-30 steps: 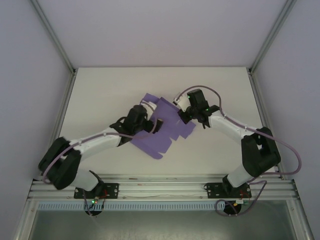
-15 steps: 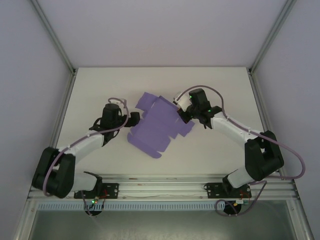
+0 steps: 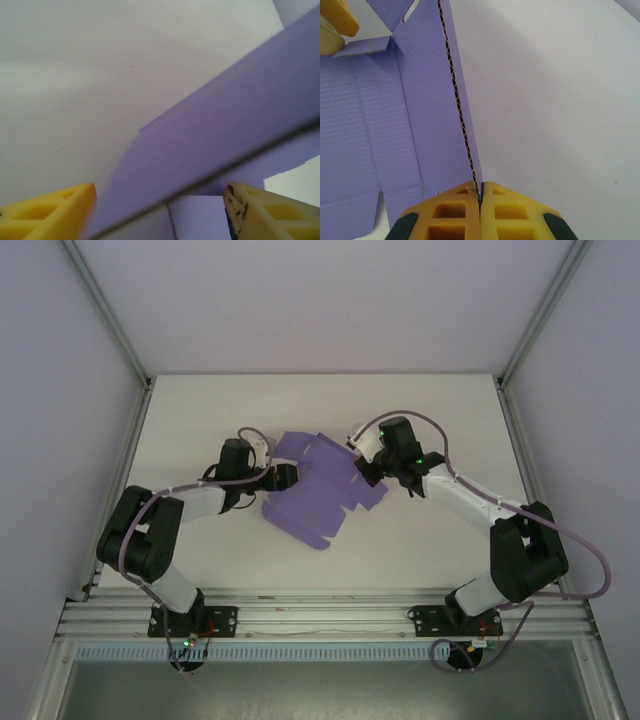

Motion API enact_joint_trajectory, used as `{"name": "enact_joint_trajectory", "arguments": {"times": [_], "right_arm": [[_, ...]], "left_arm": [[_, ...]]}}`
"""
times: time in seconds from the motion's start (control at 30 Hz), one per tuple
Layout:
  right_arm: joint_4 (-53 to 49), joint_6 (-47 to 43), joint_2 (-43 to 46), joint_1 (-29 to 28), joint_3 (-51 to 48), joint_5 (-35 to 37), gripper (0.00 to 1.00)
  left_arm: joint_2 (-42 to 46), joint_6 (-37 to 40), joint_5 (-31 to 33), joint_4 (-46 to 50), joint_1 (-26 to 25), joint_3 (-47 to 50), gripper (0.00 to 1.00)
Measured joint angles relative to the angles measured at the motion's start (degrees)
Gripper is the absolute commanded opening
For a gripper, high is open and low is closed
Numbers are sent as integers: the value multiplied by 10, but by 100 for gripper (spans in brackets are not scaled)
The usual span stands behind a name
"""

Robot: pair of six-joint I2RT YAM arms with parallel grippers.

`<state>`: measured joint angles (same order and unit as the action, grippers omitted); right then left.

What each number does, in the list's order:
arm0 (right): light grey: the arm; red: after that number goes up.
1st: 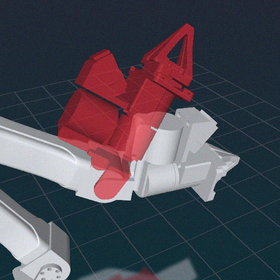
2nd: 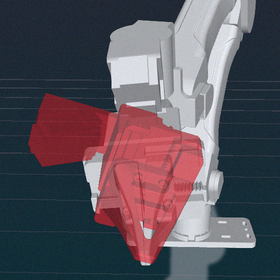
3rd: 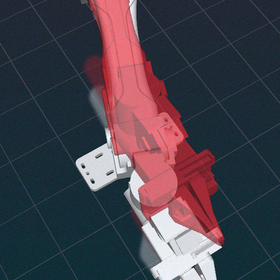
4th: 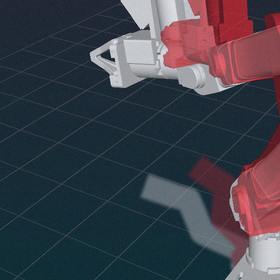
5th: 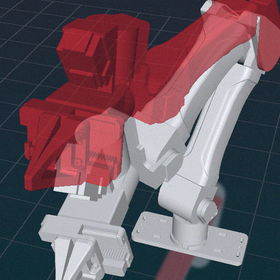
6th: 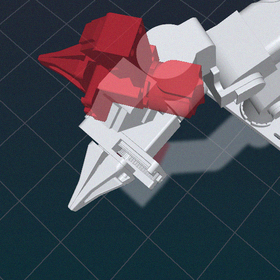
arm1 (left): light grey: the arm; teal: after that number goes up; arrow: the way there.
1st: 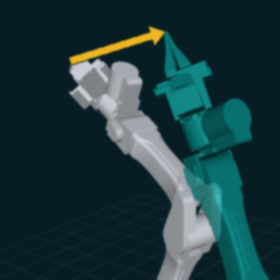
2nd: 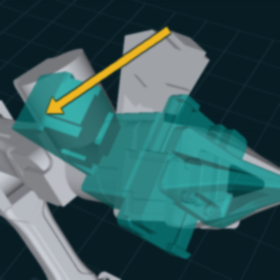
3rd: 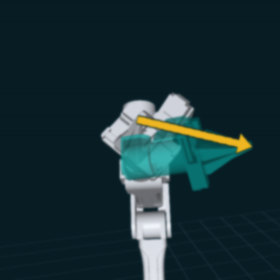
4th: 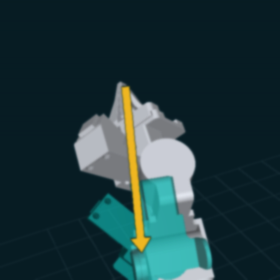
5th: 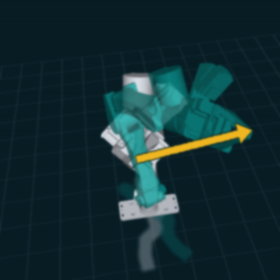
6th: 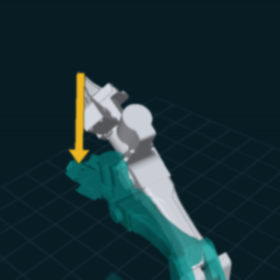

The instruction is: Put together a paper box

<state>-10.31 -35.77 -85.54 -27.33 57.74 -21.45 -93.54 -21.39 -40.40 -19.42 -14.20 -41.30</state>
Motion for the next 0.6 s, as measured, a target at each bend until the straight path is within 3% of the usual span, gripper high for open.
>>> {"name": "enact_joint_trajectory", "arguments": {"times": [0.1, 0.2, 0.5, 0.6], "right_arm": [[0, -3, 0, 0, 0, 0, 0], [0, -4, 0, 0, 0, 0, 0], [-2, -19, 9, 0, 0, -10, 0], [-4, -25, 12, 0, -1, -19, 0]], "left_arm": [[-15, -9, -29, -14, 0, -13, 44], [-24, -13, -47, -24, 0, -20, 38], [-31, -24, -45, -13, 0, -25, 35], [-34, -22, -32, 4, 0, -30, 40]]}}
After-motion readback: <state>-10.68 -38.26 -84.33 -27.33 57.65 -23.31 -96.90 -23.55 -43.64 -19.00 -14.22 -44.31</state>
